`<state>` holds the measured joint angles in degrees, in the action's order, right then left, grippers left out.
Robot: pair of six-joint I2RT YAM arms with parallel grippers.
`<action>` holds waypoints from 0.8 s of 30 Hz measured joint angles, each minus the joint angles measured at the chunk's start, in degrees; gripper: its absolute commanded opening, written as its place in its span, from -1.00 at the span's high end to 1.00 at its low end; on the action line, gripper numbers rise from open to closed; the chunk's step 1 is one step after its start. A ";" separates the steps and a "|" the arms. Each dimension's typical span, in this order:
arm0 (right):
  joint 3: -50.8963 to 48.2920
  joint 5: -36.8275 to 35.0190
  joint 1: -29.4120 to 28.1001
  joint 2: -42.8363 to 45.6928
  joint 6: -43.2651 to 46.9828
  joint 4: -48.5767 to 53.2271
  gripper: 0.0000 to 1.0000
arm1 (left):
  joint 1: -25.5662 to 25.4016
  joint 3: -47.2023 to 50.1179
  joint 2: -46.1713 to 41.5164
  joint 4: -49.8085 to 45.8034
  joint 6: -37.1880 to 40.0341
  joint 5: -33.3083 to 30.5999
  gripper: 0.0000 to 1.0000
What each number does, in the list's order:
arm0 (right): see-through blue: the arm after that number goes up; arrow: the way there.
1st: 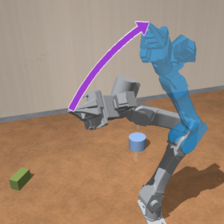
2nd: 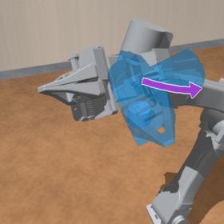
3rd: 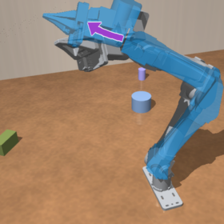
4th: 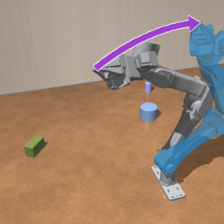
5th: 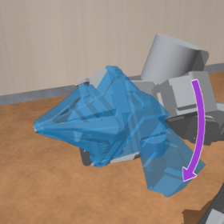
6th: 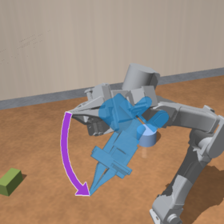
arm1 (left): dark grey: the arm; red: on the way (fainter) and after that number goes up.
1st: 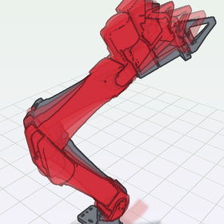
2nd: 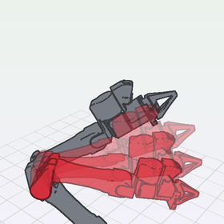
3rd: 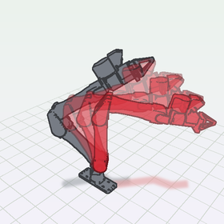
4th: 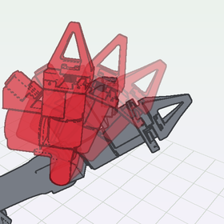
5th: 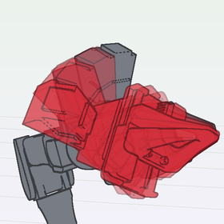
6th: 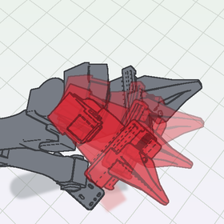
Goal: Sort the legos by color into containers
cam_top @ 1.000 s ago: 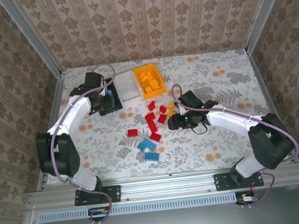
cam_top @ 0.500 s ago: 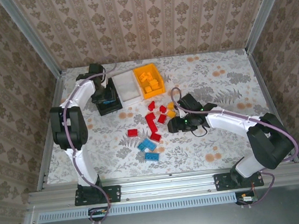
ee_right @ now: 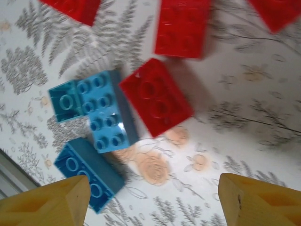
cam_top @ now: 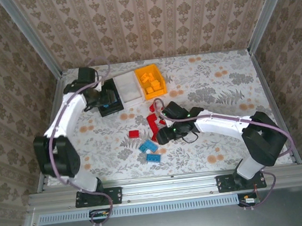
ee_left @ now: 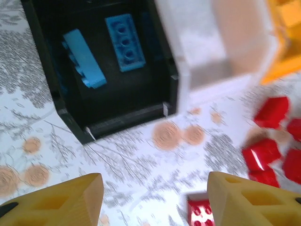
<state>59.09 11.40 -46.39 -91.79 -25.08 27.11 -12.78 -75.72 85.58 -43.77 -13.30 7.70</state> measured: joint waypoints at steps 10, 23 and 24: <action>-4.87 -6.01 1.18 2.40 -2.82 1.97 -0.51 | -22.67 24.04 -20.33 0.92 -5.90 1.03 -0.26; -12.61 -6.43 10.99 10.60 -5.40 0.81 -0.56 | -50.51 29.27 -12.94 3.06 -34.45 -9.99 -0.98; -12.76 -6.27 10.99 10.62 -5.40 0.46 -0.56 | -50.93 28.33 -11.06 3.06 -34.84 -10.47 -0.98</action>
<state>46.33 5.13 -35.40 -81.17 -30.48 27.57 -63.70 -47.40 74.52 -40.71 -48.14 -2.76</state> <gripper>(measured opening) 0.777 0.990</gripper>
